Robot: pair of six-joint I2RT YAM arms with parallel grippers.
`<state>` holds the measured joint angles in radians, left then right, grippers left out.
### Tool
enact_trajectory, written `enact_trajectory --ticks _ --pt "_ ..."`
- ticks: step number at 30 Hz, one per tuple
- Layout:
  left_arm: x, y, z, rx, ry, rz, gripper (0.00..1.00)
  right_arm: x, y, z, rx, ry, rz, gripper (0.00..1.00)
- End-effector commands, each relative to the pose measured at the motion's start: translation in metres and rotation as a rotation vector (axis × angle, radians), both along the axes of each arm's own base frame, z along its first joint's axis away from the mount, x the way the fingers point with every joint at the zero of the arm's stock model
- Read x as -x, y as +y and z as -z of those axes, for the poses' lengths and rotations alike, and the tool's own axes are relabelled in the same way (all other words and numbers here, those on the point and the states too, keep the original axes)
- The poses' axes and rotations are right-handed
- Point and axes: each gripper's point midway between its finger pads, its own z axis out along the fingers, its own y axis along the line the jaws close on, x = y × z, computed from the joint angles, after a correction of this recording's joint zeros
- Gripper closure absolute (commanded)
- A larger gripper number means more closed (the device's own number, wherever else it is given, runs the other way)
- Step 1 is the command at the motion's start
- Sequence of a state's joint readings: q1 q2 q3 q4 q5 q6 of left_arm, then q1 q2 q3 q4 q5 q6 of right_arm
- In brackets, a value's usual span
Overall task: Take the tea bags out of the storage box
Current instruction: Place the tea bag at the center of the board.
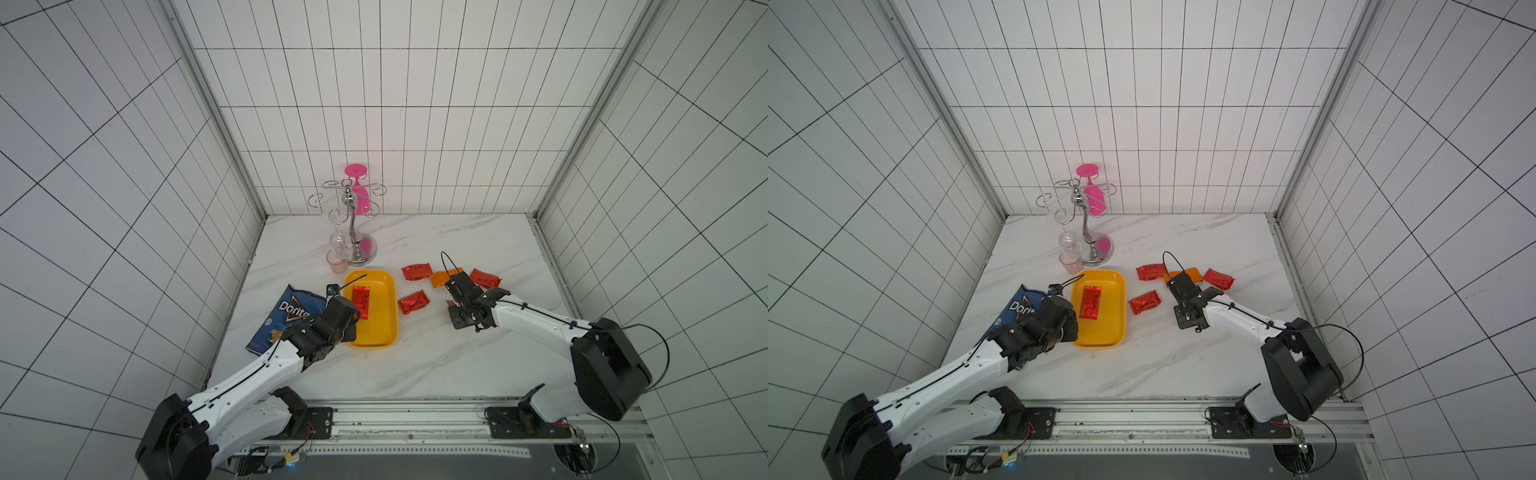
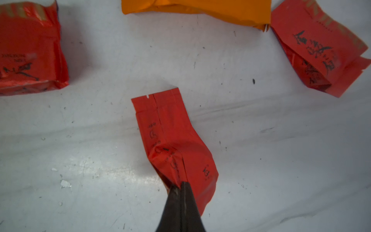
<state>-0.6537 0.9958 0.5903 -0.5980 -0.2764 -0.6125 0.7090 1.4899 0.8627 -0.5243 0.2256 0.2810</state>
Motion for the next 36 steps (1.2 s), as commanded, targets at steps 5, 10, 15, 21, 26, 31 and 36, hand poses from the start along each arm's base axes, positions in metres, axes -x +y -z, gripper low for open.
enact_trajectory --ticks 5,10,15,21,26,31,36 --pt "-0.003 -0.002 -0.004 0.010 -0.021 0.000 1.00 0.000 0.021 -0.031 -0.058 -0.006 -0.052 0.62" --pt "-0.003 -0.002 -0.004 0.011 -0.021 0.003 1.00 -0.004 0.044 -0.092 -0.214 -0.096 -0.117 0.52" --pt "-0.002 -0.004 -0.003 0.014 -0.017 0.014 1.00 0.009 0.127 -0.142 -0.616 -0.090 -0.369 0.57" --pt "-0.002 -0.004 -0.003 0.015 -0.017 0.017 1.00 0.012 0.204 -0.132 -0.648 0.010 -0.535 0.53" --pt "-0.002 -0.004 -0.003 0.018 -0.018 0.017 1.00 0.008 0.251 -0.107 -0.621 0.082 -0.536 0.50" --pt "-0.002 -0.005 -0.003 0.019 -0.018 0.020 1.00 -0.015 0.271 -0.082 -0.564 0.079 -0.479 0.49" --pt "-0.001 -0.004 -0.003 0.018 -0.019 0.017 1.00 -0.038 0.278 -0.062 -0.511 0.090 -0.423 0.48"
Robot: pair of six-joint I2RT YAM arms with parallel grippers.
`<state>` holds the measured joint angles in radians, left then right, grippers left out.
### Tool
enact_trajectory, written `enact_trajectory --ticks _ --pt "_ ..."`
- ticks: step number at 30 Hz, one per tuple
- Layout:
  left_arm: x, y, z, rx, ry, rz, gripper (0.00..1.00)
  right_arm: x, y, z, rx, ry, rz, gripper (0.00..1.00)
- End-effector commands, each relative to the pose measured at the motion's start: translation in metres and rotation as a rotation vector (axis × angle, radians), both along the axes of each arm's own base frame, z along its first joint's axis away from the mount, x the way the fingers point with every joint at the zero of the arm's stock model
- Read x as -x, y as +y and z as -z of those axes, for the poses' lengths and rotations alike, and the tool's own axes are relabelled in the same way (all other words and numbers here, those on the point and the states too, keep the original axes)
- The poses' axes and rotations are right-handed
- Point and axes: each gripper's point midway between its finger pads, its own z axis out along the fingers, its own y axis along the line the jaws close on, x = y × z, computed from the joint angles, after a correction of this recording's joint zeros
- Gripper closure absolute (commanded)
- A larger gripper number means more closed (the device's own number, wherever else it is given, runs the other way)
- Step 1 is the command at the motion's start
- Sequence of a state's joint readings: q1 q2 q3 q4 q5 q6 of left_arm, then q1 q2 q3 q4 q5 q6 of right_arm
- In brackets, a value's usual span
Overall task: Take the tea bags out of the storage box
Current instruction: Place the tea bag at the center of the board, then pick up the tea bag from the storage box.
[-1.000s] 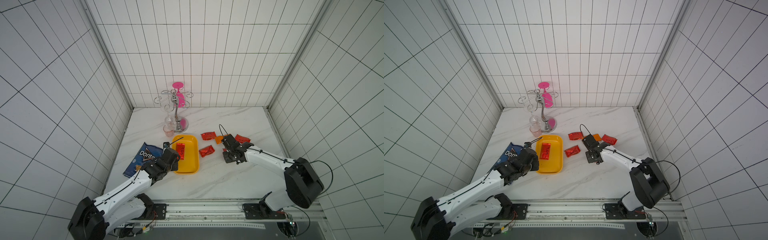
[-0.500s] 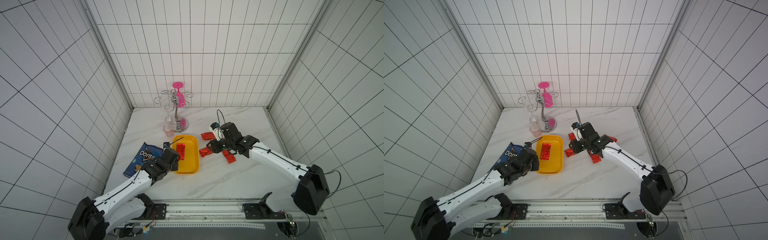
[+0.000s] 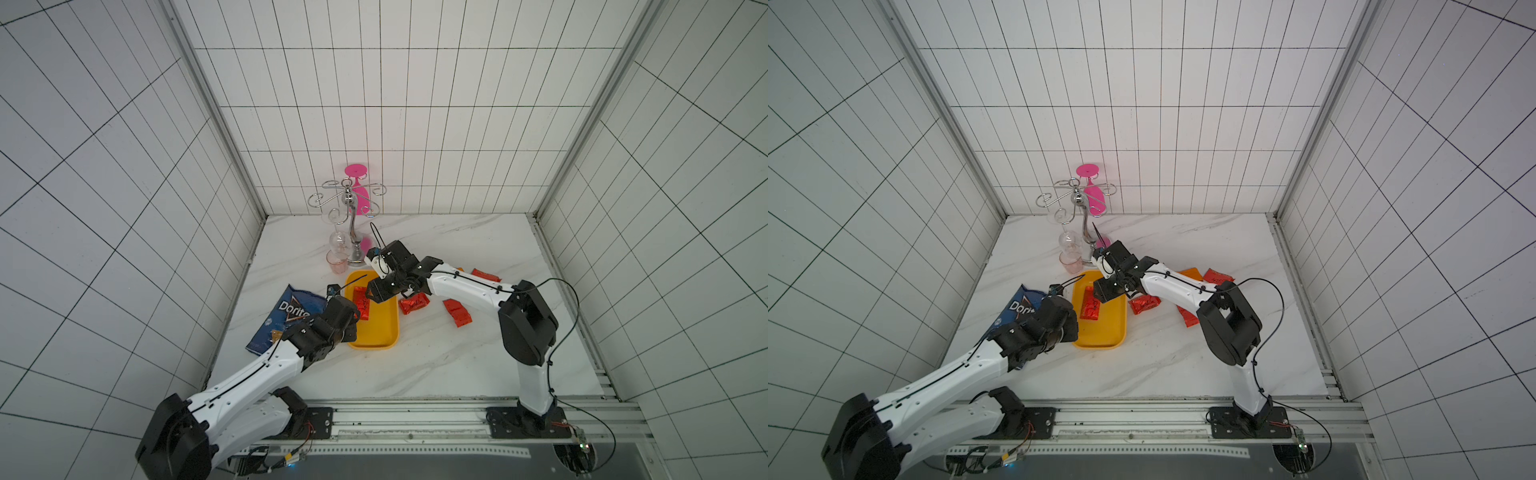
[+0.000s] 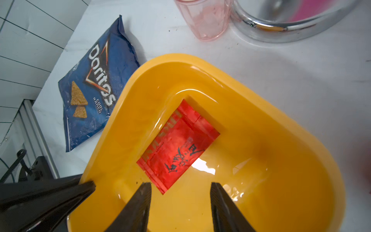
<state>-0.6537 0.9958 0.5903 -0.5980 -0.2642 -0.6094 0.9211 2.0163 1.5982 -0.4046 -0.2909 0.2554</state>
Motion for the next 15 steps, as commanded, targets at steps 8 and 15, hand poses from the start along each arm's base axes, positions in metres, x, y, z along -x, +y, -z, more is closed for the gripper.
enact_trajectory --ticks 8,15 --pt "-0.003 -0.003 -0.003 0.012 -0.023 0.008 1.00 -0.030 0.007 0.026 0.036 0.039 0.039 0.49" --pt "-0.003 -0.003 -0.003 0.010 -0.023 0.007 1.00 -0.029 0.021 0.043 0.026 0.079 0.002 0.52"
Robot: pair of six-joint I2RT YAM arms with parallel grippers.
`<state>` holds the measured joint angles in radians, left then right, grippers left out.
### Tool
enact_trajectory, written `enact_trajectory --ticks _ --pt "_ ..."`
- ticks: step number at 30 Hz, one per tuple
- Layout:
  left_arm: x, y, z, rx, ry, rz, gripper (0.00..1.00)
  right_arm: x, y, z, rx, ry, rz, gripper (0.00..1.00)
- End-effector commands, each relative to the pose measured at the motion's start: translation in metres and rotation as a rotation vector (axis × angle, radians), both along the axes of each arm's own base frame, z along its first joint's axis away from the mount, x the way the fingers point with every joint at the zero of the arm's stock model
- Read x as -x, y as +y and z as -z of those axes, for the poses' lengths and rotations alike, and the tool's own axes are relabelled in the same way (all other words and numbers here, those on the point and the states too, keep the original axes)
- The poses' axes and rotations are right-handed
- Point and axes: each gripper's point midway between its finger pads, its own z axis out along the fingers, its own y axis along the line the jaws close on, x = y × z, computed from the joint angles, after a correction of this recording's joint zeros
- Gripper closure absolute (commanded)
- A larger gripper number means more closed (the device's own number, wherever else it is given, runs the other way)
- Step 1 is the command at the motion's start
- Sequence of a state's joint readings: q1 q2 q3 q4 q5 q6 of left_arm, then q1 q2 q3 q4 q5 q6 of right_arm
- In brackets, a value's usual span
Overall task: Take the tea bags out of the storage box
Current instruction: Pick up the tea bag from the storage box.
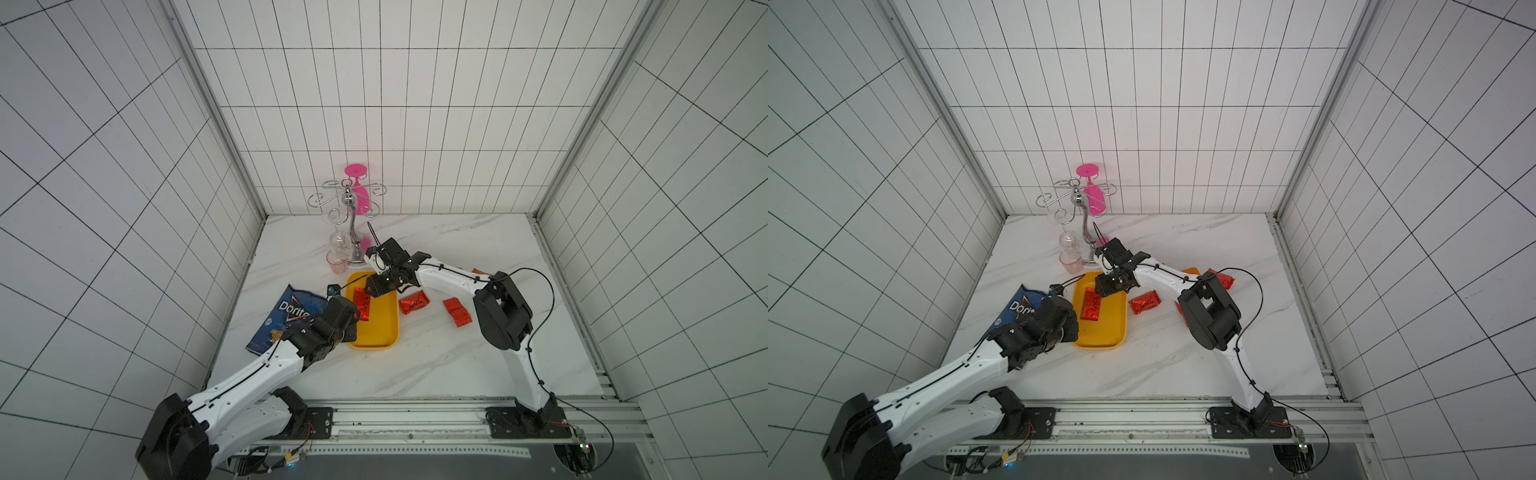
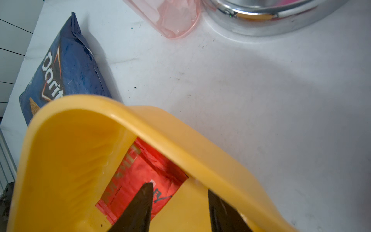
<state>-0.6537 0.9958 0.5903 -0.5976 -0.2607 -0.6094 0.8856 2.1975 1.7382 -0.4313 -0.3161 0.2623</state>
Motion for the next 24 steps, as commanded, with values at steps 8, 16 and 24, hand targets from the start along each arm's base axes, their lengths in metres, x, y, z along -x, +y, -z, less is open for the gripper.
enact_trajectory --ticks 8,16,24 --pt "-0.003 -0.002 -0.002 0.003 -0.020 0.004 1.00 0.004 0.014 0.015 -0.011 0.061 -0.034 0.57" --pt "-0.004 -0.002 -0.001 0.001 -0.017 0.005 1.00 0.010 0.016 0.023 -0.015 0.097 -0.048 0.74" --pt "-0.003 -0.002 -0.001 0.001 -0.016 0.006 1.00 0.009 0.020 0.012 -0.041 0.080 -0.058 0.99"
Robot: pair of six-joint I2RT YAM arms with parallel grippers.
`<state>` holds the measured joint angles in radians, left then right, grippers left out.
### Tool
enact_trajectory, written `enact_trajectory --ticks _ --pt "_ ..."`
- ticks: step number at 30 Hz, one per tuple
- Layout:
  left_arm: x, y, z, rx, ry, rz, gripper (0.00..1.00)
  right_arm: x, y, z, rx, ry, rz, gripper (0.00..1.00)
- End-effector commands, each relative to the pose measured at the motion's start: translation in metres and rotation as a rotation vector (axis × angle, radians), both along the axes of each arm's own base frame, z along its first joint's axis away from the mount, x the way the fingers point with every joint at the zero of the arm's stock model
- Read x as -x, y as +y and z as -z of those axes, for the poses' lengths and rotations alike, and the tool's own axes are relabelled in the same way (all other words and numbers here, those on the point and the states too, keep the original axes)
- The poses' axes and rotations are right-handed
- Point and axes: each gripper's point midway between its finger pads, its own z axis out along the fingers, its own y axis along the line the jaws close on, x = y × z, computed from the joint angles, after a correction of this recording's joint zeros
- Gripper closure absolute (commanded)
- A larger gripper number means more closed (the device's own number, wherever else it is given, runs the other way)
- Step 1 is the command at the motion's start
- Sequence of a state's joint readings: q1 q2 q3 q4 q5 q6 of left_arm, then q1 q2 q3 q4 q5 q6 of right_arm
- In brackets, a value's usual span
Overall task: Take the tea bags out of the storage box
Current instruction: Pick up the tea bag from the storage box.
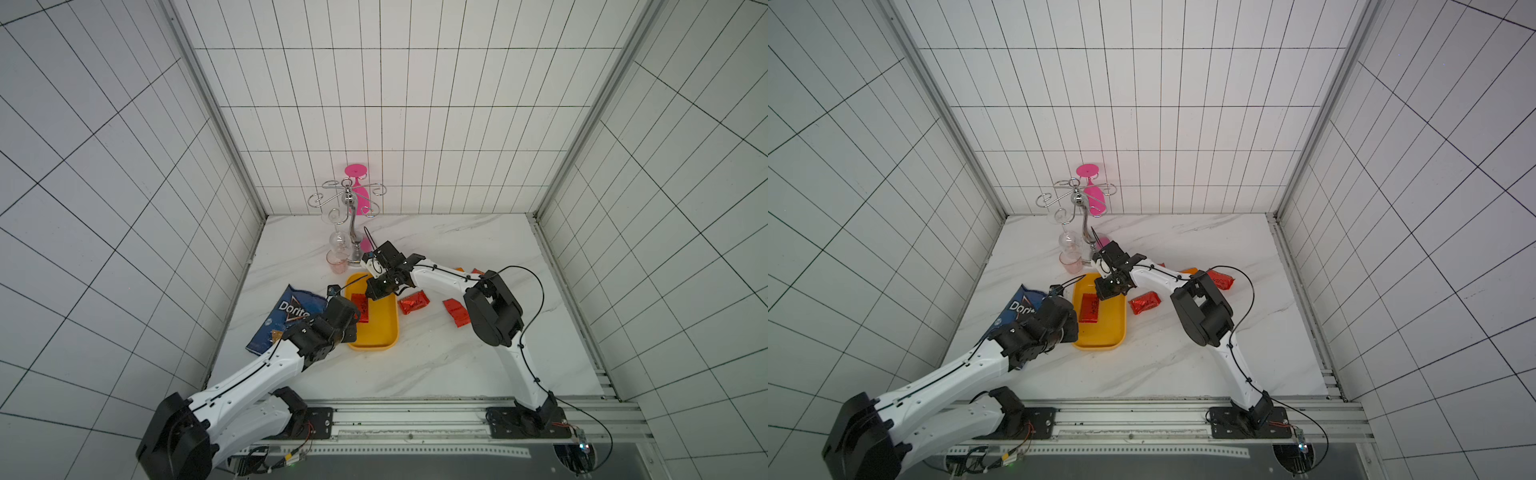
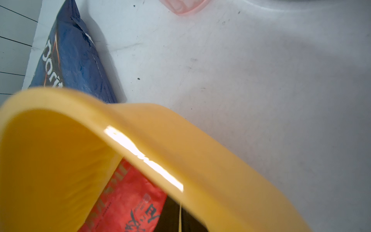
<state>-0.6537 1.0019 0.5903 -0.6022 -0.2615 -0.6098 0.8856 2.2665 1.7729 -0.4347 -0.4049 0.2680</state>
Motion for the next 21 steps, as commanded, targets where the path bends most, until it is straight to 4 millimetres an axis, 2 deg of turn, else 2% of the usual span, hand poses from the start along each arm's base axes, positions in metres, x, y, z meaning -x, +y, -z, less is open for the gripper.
enact_trajectory --ticks 1,4,11,16,21 --pt "-0.004 -0.003 -0.004 0.008 -0.026 0.007 1.00 -0.001 0.009 -0.011 -0.026 -0.009 -0.014 1.00" --pt "-0.005 -0.003 -0.004 0.007 -0.027 0.006 1.00 -0.002 0.008 -0.026 -0.045 -0.037 -0.016 1.00" --pt "-0.004 -0.003 -0.004 0.006 -0.027 0.004 1.00 0.005 -0.008 -0.082 -0.116 -0.134 -0.009 1.00" --pt "-0.005 -0.002 -0.005 0.008 -0.030 0.000 1.00 0.007 -0.035 -0.107 -0.105 -0.198 0.029 1.00" --pt "-0.005 -0.002 -0.004 0.006 -0.029 -0.001 1.00 0.010 -0.074 -0.127 -0.082 -0.261 0.085 1.00"
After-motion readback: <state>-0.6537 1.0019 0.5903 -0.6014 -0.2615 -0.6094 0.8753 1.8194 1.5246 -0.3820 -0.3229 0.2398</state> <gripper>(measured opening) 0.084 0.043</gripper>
